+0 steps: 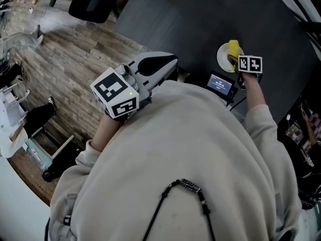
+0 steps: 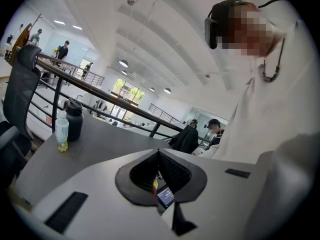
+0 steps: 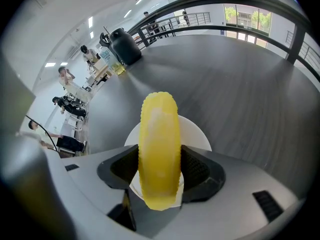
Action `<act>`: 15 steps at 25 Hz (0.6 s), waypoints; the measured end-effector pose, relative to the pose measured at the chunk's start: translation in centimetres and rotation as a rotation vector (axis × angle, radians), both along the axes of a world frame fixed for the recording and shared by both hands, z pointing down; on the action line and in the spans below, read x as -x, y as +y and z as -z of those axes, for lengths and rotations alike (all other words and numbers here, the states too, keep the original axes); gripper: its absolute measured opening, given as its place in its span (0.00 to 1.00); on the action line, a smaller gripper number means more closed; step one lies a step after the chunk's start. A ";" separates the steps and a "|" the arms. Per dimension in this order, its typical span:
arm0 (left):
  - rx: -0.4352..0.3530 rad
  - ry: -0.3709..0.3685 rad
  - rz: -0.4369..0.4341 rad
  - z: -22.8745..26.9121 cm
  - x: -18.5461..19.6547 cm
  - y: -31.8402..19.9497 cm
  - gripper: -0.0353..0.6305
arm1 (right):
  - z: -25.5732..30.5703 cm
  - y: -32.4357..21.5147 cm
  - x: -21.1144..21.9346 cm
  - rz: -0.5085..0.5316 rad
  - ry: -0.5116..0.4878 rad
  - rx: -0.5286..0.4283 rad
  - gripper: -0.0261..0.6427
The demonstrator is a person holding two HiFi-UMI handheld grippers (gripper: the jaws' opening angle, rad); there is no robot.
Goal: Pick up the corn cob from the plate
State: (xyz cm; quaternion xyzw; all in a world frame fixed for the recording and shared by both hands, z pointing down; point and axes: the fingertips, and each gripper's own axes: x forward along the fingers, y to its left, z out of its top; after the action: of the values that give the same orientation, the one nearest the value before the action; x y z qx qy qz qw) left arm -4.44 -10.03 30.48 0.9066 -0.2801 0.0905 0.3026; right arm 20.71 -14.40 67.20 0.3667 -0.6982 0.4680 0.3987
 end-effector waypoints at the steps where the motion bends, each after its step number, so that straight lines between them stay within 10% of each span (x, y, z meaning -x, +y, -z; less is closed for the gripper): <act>1: 0.000 0.001 -0.005 0.0 -0.1 0.0 0.06 | 0.1 0.1 -0.1 -0.002 -0.001 -0.002 0.43; 15: -0.015 0.009 -0.094 0.1 -1.3 -1.0 0.06 | 1.6 0.7 -0.9 -0.043 -0.014 -0.033 0.43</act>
State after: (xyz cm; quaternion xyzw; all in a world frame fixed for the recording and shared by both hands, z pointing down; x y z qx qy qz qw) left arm -3.11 -11.06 30.35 0.9214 -0.2363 0.0983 0.2925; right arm 21.61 -13.74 65.62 0.3847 -0.7005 0.4674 0.3779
